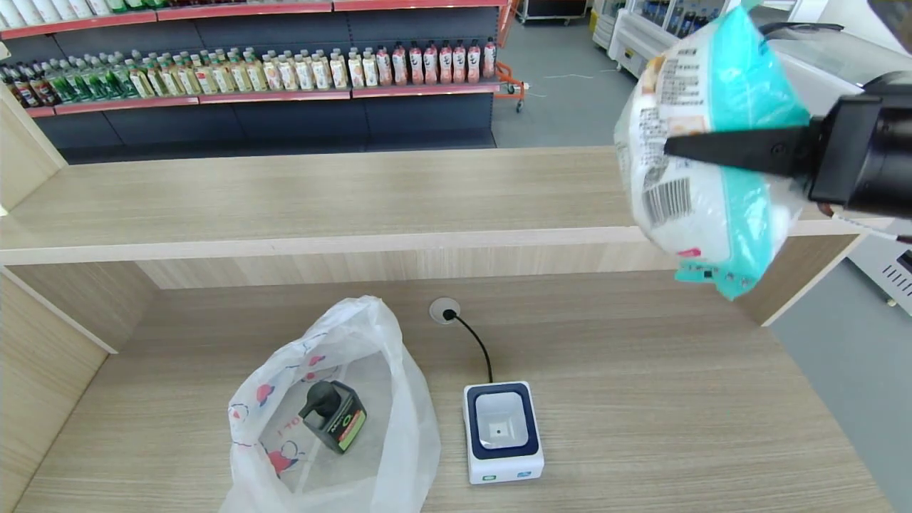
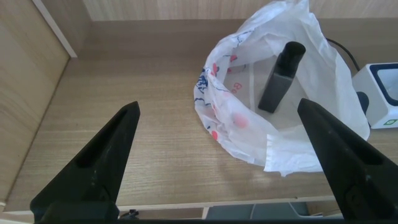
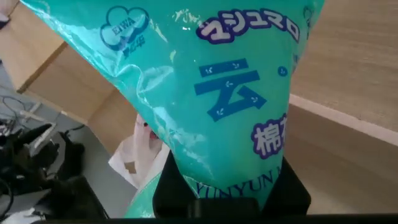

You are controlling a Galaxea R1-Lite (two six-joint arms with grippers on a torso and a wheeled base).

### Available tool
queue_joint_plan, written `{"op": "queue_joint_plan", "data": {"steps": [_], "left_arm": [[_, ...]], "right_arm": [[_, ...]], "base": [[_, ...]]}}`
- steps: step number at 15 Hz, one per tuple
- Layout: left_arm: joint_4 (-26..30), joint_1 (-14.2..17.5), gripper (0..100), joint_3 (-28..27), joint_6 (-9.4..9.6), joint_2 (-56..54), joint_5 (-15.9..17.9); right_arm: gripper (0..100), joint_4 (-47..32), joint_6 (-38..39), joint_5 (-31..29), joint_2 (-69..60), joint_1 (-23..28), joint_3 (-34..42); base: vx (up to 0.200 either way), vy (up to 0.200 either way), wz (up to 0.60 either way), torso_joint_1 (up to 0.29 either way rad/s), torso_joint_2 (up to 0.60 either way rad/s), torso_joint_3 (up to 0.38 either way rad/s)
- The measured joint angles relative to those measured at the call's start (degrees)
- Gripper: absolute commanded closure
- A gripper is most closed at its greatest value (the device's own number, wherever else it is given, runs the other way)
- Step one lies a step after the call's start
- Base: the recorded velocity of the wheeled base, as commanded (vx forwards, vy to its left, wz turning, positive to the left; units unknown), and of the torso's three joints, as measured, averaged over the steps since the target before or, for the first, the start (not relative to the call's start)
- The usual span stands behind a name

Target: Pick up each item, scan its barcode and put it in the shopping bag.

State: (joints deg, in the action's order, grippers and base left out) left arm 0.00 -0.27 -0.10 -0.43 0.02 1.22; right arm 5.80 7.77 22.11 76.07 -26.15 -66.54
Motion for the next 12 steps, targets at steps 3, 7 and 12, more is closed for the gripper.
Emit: {"op": "queue_joint_plan", "data": {"steps": [3, 7, 12], "left_arm": [[0.00, -0.06, 0, 0.00, 0.00, 0.00, 0.00], [0.00, -0.02, 0, 0.00, 0.00, 0.00, 0.01], [0.00, 0.00, 0, 0.00, 0.00, 0.00, 0.00]], "right_arm": [[100, -0.04, -11.97, 0.27, -2.72, -5.90, 9.05], [100, 5.85, -24.41, 1.69, -4.99, -5.68, 22.71], [100, 15.04, -41.51, 3.25, -2.67, -3.64, 32.34]], "base": [[0.000, 0.000, 0.00, 0.000, 0.00, 0.000], [0.000, 0.000, 0.00, 0.000, 0.00, 0.000], [0.000, 0.000, 0.00, 0.000, 0.00, 0.000]]}}
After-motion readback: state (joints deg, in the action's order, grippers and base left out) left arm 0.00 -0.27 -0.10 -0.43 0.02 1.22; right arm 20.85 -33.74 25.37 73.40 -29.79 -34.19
